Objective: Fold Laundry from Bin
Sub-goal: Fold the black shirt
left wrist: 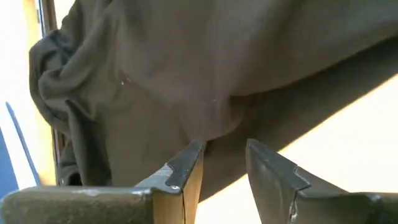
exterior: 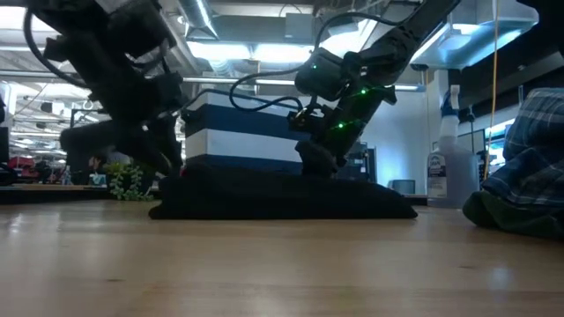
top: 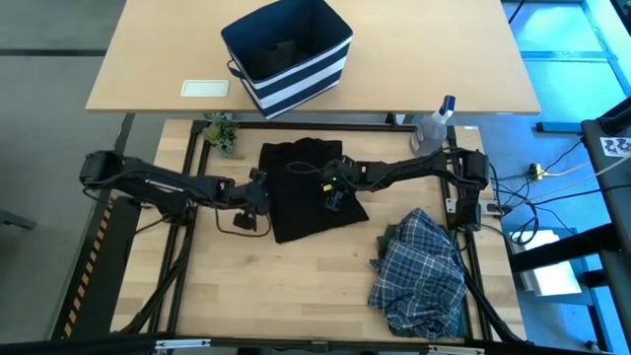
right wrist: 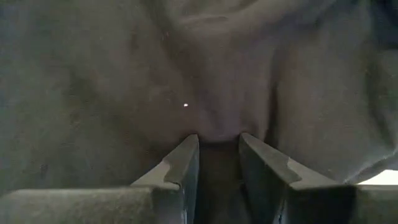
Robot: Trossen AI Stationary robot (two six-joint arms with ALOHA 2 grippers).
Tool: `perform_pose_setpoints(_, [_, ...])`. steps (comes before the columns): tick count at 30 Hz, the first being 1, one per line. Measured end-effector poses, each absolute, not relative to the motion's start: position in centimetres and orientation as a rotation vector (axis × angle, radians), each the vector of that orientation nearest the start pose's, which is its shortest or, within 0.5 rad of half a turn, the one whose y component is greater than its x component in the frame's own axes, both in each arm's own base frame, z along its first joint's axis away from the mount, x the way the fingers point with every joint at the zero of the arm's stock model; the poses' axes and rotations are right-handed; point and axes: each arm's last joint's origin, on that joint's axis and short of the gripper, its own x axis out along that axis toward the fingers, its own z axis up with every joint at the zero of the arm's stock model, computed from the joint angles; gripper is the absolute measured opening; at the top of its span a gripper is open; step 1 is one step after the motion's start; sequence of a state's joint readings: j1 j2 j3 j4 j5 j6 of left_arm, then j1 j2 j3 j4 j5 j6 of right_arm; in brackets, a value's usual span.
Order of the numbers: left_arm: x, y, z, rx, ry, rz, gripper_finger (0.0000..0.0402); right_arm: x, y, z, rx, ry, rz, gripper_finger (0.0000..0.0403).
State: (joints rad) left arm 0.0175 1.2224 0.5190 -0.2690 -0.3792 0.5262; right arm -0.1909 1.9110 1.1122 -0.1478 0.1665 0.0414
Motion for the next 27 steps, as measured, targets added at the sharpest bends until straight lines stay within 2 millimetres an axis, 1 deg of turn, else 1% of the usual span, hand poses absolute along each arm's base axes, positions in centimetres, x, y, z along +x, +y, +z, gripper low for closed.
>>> perform_pose_setpoints(4, [21.1, 2.2, 14.9, 0.64, 1.117, 0.123, 0.0118, 37.0, -7.6, 14.0, 0.049, 0.945, -0.349, 0.0115])
perform_pose_setpoints(8, [21.6, 3.7, 13.8, 0.615, 1.156, 0.182, 0.0118, 37.0, -7.6, 14.0, 0.049, 0.947, -0.348, 0.0115])
perform_pose_setpoints(10, [22.0, 4.5, 13.8, 0.599, 1.126, 0.215, 0.0118, 37.0, -7.6, 14.0, 0.053, 0.947, -0.34, 0.0115])
perform_pose_setpoints(14, [22.6, 5.6, 14.2, 0.622, 1.042, 0.186, 0.0118, 37.0, -7.6, 14.0, 0.062, 0.948, -0.322, 0.0115])
perform_pose_setpoints(17, [22.3, 6.1, 14.1, 0.667, 1.079, 0.159, 0.0118, 37.0, -7.5, 14.0, 0.063, 0.951, -0.32, 0.0115])
perform_pose_setpoints(21, [21.6, 6.5, 13.7, 0.651, 1.146, 0.118, 0.0118, 37.0, -7.5, 14.0, 0.063, 0.954, -0.319, 0.0115])
perform_pose_setpoints(27, [21.8, 7.0, 13.8, 0.654, 1.111, 0.124, 0.0118, 37.0, -7.5, 14.0, 0.05, 0.957, -0.312, 0.0115])
